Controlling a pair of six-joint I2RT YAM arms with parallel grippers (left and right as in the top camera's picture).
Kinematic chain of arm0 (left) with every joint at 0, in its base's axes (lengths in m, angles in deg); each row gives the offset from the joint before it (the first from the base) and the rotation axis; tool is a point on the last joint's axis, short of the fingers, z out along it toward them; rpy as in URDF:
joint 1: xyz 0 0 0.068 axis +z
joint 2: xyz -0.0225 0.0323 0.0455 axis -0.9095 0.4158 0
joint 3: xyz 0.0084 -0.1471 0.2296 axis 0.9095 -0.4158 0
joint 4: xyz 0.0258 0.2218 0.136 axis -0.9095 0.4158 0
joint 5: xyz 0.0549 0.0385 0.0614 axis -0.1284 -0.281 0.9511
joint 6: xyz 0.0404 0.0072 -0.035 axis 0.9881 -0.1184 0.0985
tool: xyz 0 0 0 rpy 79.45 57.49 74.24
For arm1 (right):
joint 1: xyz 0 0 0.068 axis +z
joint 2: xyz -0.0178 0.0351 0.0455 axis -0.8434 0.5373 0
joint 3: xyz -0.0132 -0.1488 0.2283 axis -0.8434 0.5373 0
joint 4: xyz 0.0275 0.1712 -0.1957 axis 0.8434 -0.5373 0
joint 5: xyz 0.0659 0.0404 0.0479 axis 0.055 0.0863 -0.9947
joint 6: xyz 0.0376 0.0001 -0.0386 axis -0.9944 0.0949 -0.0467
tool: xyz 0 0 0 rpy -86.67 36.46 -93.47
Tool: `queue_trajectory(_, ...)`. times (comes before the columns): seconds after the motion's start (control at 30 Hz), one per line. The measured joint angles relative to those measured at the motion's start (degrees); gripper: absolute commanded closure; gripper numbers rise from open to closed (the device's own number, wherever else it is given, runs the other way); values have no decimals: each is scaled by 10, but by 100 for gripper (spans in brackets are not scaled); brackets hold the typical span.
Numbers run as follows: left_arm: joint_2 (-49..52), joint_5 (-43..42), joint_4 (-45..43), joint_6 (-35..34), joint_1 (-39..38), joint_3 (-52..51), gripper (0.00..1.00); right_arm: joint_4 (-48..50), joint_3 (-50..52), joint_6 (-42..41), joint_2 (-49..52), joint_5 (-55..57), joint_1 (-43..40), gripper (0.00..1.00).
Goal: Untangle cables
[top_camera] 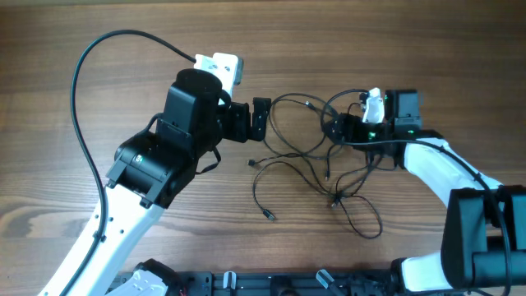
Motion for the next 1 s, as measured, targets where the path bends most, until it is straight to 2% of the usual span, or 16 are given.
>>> queue_trajectory(0.07,0,0,0,0,0,0,1,5,0,0,0,30,1,44)
queue_trajectory(0.1,0,0,0,0,0,0,1,10,0,1,2,39,1,47)
queue_trajectory(0.27,0,0,0,0,0,0,0,42,0,-1,32,37,1,47)
queue_trajectory(0.3,0,0,0,0,0,0,0,44,0,0,36,37,1,55)
queue_trajectory(0.37,0,0,0,0,0,0,0,58,0,1,39,34,1,96)
queue_trajectory(0.5,0,0,-1,0,0,0,0,139,1,4,39,-14,1,96)
queue_trajectory(0.57,0,0,0,0,0,0,0,223,2,4,42,-83,1,96)
queue_trajectory(0.6,0,0,1,0,0,0,0,295,2,-11,43,-135,1,95)
queue_trajectory(0.7,0,0,0,0,0,0,0,493,1,-114,41,-242,1,95)
queue_trajectory(0.8,0,0,0,0,0,0,0,630,-2,-242,1,-285,1,95)
queue_trajectory(0.93,0,0,0,0,0,0,0,631,-46,-313,-95,-291,1,95)
queue_trajectory(1.0,0,0,0,0,0,0,0,556,-81,-323,-167,-269,-3,95)
